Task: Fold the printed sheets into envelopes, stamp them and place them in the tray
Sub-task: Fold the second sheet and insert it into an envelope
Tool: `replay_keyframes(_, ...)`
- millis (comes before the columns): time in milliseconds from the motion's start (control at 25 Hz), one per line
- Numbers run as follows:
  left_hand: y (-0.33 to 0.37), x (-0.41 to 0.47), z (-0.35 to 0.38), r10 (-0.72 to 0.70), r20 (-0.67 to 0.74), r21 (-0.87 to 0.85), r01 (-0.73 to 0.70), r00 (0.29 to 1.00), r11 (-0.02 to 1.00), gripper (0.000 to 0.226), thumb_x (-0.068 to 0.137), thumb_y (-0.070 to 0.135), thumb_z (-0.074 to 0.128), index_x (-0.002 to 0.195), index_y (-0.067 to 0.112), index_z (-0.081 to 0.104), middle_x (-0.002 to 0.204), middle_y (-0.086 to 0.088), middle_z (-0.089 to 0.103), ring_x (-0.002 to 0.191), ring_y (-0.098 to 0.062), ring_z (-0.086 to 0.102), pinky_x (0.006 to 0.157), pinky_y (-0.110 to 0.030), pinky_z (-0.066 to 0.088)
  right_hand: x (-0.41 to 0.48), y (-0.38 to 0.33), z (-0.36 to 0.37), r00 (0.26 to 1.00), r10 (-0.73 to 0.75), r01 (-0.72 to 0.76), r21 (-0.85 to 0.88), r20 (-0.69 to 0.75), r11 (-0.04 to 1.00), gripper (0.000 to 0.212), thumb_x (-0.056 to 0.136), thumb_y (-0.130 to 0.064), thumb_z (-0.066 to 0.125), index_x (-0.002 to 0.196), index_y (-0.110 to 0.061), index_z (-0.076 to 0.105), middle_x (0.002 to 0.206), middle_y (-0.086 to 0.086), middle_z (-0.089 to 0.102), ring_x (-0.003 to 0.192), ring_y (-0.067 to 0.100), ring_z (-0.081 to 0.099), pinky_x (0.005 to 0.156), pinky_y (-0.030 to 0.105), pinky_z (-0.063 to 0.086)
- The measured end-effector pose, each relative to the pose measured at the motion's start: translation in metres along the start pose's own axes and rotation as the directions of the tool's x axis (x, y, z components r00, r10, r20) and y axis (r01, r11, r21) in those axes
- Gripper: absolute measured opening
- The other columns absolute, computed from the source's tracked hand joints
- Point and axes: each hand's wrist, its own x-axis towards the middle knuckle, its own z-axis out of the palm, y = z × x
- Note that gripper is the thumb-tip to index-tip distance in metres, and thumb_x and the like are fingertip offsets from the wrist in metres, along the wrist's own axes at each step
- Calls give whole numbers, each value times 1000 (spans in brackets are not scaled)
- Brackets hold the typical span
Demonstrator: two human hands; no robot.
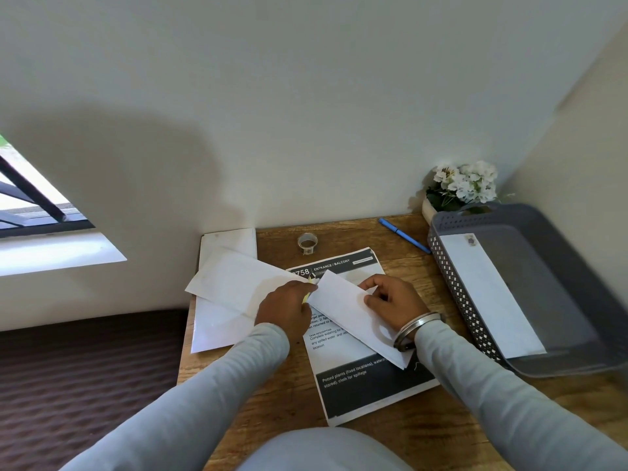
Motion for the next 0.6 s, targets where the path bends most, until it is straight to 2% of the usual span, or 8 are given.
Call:
replay_keyframes(200,1,-2,3,12,-26,10,-12,1000,1000,30,95,22,59,121,35,63,138,8,59,119,-20,58,103,-33,45,-1,-8,-3,998,-34,35,-28,48,999,23,86,-12,67,105,-24,74,76,1,70,74,19,66,72,33,55)
replay_keyframes(440,5,-2,5,25,2,92,-25,1000,995,37,100,28,54,137,30,58,145,5,54,127,-21,55,110,-34,41,-1,-16,-4,990,14,-30,115,137,993,23,87,-7,67,103,-21,76,92,-5,75,84,12,70,76,28,56)
replay_keyframes(600,8,-6,4,26,13,124,-27,1000,992,43,101,29,53,143,29,51,149,5,50,130,-22,53,111,-36,41,1,-22,-2,977,51,-74,104,207,992,23,89,-8,66,105,-21,76,101,-7,73,92,11,69,79,24,54)
